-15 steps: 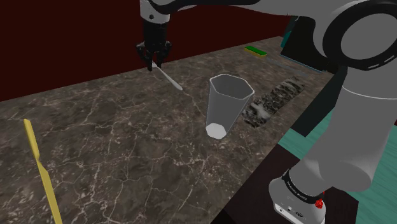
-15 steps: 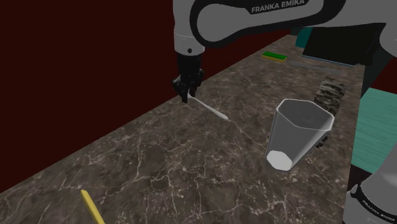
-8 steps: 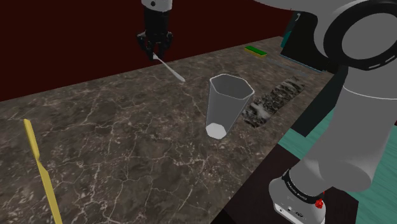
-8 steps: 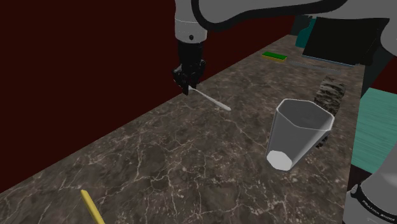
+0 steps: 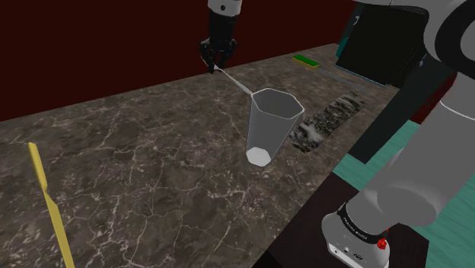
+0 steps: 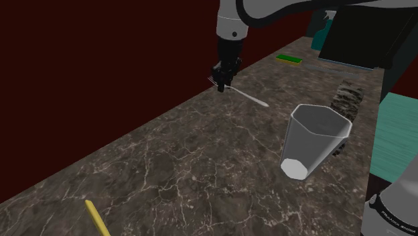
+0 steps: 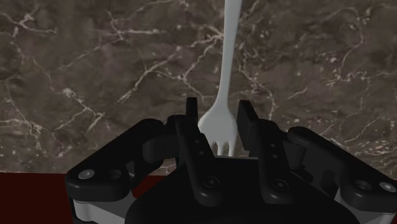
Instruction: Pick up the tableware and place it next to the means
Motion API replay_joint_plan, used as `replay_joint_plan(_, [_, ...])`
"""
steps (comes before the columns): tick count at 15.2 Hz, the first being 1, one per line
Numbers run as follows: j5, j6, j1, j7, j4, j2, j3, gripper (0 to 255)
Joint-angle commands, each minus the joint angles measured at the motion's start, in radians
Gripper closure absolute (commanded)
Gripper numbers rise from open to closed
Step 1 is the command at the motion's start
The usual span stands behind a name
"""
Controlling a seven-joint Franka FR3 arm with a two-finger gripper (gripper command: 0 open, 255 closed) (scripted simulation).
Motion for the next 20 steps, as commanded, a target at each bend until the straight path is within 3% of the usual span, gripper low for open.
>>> replay_joint_plan(1, [0.017,0.014,-0.029,-0.051,-0.064,-0.052,-0.019,255])
replay_joint_plan(10, [0.056,0.042,-0.13,-0.265,-0.255,-0.214,-0.123,255])
replay_joint_plan(20, [0.056,0.042,-0.233,-0.504,-0.35,-0.302,-0.26,255])
